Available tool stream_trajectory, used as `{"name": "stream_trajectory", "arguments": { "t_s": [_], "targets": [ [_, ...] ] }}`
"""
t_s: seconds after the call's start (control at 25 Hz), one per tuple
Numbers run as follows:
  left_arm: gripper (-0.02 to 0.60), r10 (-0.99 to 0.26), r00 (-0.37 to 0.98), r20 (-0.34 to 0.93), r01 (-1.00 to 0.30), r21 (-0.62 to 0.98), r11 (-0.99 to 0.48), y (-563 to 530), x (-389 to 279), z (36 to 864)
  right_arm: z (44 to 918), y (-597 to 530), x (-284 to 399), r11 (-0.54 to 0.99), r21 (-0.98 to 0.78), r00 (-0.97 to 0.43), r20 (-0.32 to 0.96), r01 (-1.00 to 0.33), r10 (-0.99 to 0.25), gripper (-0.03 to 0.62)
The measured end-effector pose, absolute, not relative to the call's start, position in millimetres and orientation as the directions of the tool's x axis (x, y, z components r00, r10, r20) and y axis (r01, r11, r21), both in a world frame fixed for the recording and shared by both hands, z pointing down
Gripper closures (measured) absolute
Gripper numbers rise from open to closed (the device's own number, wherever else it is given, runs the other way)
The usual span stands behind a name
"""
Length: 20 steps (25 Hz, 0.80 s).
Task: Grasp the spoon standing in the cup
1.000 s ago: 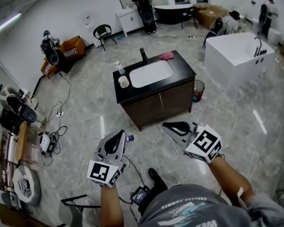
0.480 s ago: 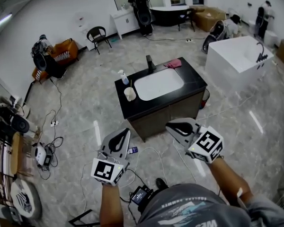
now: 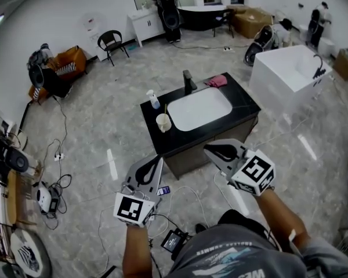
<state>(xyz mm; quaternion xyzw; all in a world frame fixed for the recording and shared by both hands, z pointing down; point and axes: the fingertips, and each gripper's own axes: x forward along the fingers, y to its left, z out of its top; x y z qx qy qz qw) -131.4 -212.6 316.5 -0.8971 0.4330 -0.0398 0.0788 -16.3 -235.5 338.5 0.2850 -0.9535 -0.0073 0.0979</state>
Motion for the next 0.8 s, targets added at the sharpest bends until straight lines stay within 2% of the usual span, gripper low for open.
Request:
{"name": "stream_trajectory", "arguments": {
  "t_s": [0.32, 0.8],
  "targets": [
    [0.58, -0.812, 0.583, 0.029, -0.798, -0.172, -0.578, -264.4, -161.2, 326.4, 357.9, -305.6, -50.6, 0.858, 0.044, -0.838, 0.191, -0.512, -0.51, 0.56],
    [0.58, -0.868, 0.488, 0.087, -0.859, -0.127, -0.496, -401.6, -187.3, 364.2, 419.9, -455.3, -90.4, 0.908, -0.016, -0.883, 0.243, -0.418, -0.402, 0.56]
  ]
}}
